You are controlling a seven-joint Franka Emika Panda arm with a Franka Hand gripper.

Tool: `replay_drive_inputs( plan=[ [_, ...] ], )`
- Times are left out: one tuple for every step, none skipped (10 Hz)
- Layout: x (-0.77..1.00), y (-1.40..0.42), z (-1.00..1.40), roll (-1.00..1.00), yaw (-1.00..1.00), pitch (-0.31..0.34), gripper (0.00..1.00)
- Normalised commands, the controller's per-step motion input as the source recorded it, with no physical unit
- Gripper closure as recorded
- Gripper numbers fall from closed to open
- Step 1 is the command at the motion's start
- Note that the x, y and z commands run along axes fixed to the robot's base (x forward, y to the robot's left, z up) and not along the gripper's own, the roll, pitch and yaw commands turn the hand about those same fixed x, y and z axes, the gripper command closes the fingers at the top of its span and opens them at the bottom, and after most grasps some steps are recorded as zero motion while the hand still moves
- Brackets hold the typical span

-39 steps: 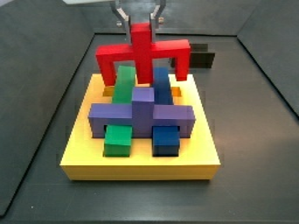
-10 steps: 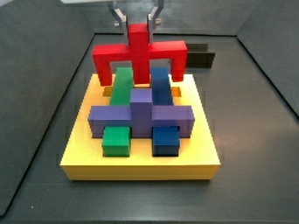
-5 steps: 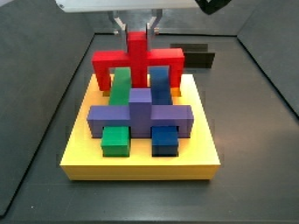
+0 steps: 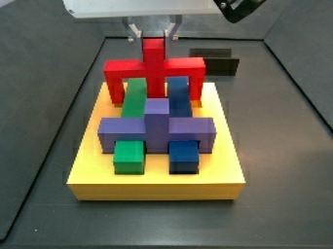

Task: Pick up the red object. Move up. Place the red object on the fixture. Regrasp the red object. Move to above the board. Insert the red object.
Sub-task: Insert the red object.

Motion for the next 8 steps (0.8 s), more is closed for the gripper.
replay_drive_inputs(
  plan=[
    [0.17,-0.05,-0.12,0.06,0.0,0.053,1.0],
    [0.16,-0.01,-0.15,0.06,0.0,0.051,1.0],
    [0.09,0.0,-0.16,0.03,-0.03,0.034,1.0],
    [0.0,0.0,-0.12,0.02,-0.05,0.02,1.0],
    [0.0,0.03,-0.1,0.05,-0.07,0.006,1.0],
    [0.0,0.07,-0.11,0.1,-0.11,0.057,1.0],
    [0.14,0.01,-0.07,0.14,-0.16,0.136,1.0],
    [0.07,0.03,-0.11,0.11,-0.16,0.101,1.0]
  ],
)
